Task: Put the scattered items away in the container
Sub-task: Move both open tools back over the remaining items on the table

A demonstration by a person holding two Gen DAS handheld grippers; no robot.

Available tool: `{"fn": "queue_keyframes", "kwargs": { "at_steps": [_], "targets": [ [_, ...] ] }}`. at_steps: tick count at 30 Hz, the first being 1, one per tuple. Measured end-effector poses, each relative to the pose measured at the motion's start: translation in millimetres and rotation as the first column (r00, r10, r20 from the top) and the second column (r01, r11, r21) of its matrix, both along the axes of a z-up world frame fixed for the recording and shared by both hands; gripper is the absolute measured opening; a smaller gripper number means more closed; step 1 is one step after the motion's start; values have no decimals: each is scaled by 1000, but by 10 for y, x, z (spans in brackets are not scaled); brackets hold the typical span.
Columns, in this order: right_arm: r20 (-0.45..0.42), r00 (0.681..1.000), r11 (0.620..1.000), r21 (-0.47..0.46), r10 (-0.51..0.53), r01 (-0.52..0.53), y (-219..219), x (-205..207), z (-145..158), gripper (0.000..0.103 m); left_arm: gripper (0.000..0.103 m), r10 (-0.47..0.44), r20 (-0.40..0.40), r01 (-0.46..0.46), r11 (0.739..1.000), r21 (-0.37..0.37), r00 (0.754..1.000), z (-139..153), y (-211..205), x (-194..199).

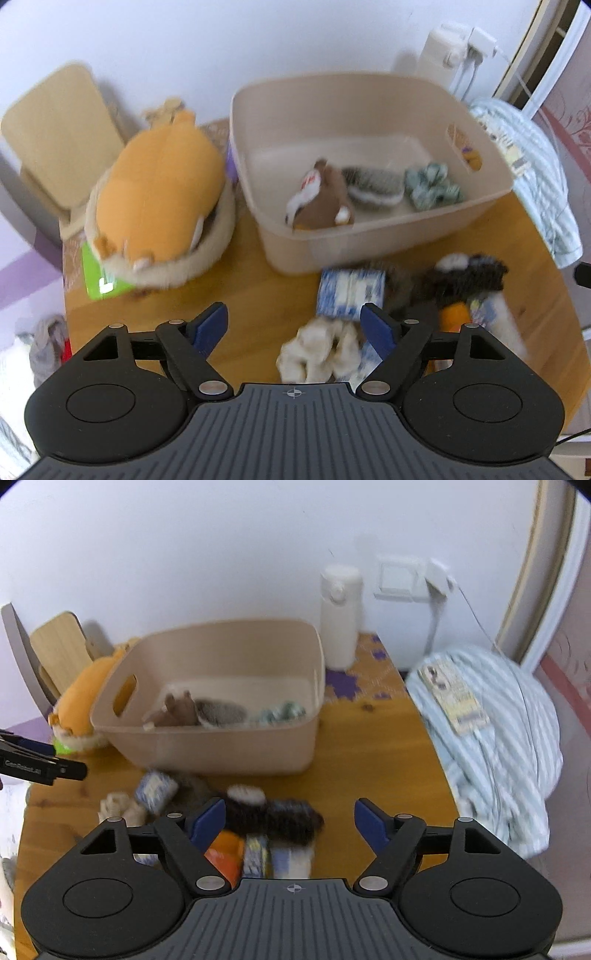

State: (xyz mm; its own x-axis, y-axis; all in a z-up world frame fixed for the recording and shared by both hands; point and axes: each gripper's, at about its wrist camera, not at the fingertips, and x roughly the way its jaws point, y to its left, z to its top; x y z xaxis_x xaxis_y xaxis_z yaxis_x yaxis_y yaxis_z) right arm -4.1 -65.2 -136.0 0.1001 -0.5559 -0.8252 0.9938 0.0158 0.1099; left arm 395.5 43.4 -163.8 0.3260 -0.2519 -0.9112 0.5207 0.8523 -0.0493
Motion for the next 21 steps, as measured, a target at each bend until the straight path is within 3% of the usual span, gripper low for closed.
{"fn": "queue_keyframes", "kwargs": {
  "at_steps": [15, 21],
  "targets": [
    [-33, 999, 989, 142, -24, 28, 347, -112, -541, 79, 80, 22, -123, -13, 998, 69, 992, -676, 308, -205],
    [-45, 999, 979, 202, -29, 37, 374, -86, -799, 79, 80, 31, -125, -20, 996, 84, 992, -813, 300, -151]
  ]
}}
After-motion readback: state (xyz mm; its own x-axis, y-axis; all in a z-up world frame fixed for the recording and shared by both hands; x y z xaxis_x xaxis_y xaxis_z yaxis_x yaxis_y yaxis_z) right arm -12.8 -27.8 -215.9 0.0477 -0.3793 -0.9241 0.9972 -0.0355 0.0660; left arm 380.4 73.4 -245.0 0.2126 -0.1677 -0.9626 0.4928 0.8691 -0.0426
